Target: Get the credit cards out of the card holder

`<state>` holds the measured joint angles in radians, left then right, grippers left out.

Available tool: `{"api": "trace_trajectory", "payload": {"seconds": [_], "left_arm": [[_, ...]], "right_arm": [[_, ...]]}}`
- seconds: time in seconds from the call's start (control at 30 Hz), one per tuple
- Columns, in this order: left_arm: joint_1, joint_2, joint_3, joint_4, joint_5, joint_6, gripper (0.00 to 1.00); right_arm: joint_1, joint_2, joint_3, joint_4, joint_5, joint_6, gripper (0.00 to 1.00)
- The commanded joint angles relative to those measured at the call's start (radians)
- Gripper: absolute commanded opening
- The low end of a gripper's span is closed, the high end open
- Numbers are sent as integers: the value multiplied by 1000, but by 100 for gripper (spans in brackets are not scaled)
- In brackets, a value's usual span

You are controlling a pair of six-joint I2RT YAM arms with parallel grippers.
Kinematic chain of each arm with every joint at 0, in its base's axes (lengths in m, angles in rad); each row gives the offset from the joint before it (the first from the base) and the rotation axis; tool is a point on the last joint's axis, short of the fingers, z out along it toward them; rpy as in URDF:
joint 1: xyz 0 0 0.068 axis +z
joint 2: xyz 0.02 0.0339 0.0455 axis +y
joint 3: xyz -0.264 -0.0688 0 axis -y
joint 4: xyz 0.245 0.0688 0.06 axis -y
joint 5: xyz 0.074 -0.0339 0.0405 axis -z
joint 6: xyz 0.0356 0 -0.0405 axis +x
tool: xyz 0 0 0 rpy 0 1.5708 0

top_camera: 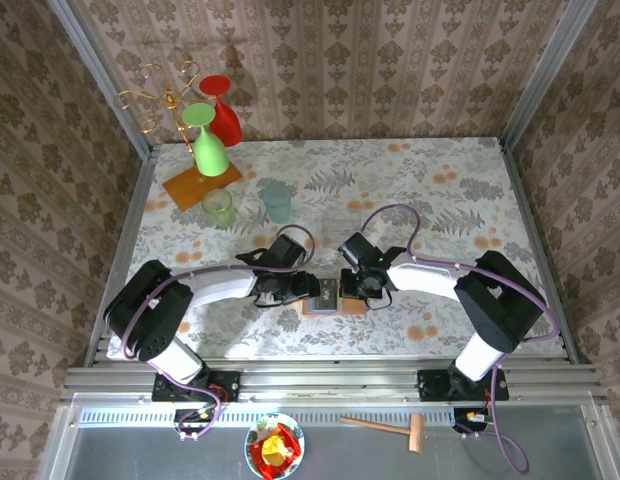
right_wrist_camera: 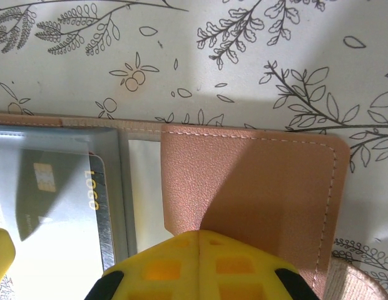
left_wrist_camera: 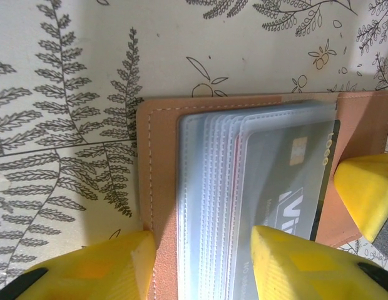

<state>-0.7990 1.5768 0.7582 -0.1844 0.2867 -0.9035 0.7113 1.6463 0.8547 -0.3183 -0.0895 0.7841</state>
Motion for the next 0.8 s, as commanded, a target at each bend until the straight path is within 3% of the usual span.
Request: {"api": "trace_trajectory", "payload": {"seconds": [0.0,0.2,0.77], "left_arm": [[-4,4,-46,-68,-36,1,45],[0,-23,-60,-79,-43,-5,43],[24,-173,-43,-58,-43,35,43]], "right_arm": [[-1,28,-51,-22,20,-12,5],[1,33,-60,-9,25,-17,0],[0,3,-22,-70,40,-33,0]]}}
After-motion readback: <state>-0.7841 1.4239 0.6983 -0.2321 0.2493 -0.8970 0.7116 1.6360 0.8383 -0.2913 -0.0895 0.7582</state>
